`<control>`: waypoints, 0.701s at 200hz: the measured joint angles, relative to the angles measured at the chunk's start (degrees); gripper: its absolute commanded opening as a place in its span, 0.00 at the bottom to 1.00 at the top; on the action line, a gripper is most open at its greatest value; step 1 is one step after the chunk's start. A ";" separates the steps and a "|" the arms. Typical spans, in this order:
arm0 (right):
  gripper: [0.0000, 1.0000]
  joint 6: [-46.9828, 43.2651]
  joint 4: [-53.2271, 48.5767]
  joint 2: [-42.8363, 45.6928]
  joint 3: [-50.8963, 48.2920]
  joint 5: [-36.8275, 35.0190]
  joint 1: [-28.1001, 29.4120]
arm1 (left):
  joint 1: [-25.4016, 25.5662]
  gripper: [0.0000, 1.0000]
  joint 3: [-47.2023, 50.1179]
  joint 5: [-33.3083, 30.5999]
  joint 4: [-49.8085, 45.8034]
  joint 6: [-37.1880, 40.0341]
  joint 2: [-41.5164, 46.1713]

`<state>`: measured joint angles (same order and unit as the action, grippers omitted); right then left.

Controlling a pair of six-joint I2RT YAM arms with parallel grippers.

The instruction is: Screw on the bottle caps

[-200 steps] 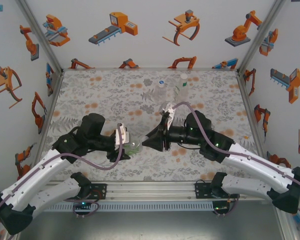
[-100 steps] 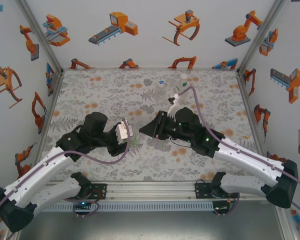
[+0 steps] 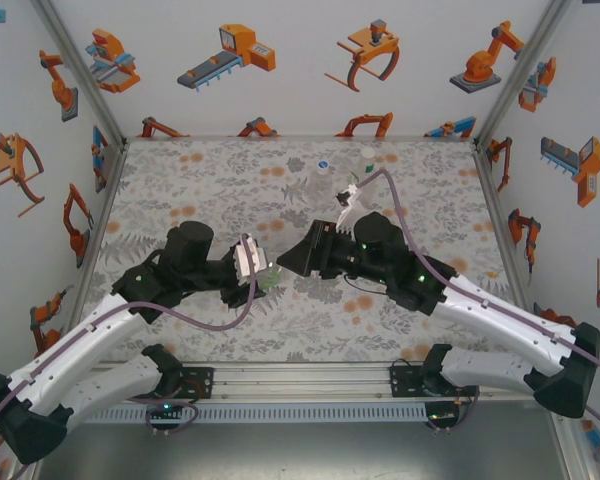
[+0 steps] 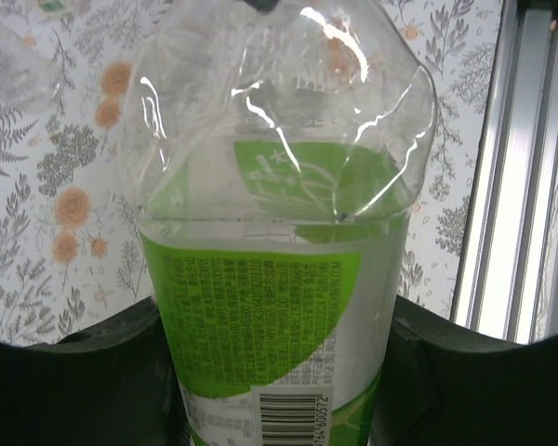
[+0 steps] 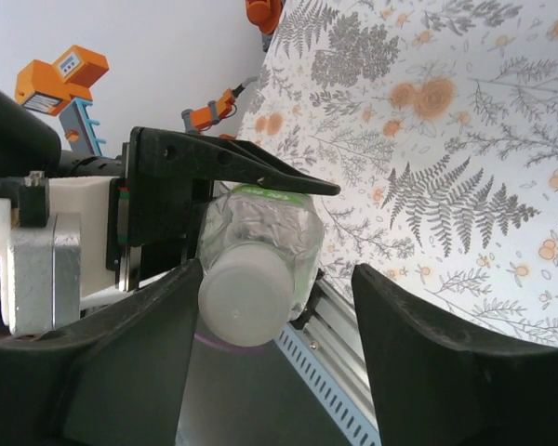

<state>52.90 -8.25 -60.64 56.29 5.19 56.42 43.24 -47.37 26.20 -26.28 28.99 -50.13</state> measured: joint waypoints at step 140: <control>0.57 -43.50 -14.21 10.12 7.56 9.81 0.02 | 1.07 0.00 -6.25 18.27 -8.76 3.26 -10.88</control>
<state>9.41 -22.46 -50.52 63.86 15.00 56.45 44.31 -53.63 44.47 -35.05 32.25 -61.01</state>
